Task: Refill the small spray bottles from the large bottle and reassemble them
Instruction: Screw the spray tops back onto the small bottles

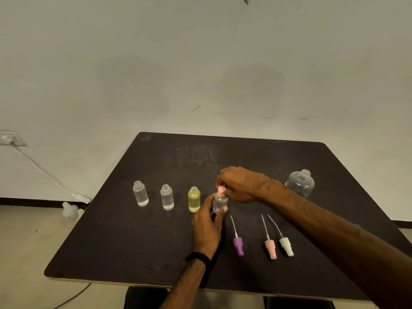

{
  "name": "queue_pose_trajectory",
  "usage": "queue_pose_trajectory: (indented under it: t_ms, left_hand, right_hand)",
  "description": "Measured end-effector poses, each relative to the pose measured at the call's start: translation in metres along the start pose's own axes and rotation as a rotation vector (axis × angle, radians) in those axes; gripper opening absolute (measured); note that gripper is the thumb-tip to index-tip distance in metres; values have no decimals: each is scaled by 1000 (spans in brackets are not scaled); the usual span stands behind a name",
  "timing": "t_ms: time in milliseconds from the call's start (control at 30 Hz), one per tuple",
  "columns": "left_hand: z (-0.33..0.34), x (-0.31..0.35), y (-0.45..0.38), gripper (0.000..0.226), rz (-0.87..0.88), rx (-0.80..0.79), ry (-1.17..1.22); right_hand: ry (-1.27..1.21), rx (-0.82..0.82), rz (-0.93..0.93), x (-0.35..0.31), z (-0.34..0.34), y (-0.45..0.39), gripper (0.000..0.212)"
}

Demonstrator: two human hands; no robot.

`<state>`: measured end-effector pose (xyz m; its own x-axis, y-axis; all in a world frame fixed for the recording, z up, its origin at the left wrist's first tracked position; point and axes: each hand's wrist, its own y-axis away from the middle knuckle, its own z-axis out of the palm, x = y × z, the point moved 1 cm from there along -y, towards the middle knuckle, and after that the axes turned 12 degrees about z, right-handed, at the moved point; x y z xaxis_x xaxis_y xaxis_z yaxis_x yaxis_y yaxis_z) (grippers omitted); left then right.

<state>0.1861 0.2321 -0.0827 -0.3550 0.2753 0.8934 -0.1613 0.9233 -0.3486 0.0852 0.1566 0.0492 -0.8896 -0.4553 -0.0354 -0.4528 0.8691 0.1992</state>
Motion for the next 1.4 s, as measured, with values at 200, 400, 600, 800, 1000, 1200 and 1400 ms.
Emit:
queue_pose_trajectory:
  t_ms: [200,400,600,800,1000,1200,1400]
  left_hand:
    - [-1,3,2,33,-10,13,5]
    - [-1,-1,2,41,-35,1,20]
    - [-4,-3,7,61,-50,-24,-14]
    - [-12,-1,21,61,-94,-44,0]
    - [-17,2,27,61,-75,-69,-11]
    - [-17,-3,33,68,-97,-106,13]
    - [-15,-12,42,76,-167,-120,86]
  right_hand:
    - [-71,46,4,2,5,4,24]
    - [-252,108,20,6,19,11,25]
    - [-648,125,209,20,49,20,75]
    - [-871,125,263,20,78,23,56]
    - [-921,156,268,16,90,17,53]
    - [-979,165,323,16,92,7,44]
    - [-945,342,443,48,68,-56,42]
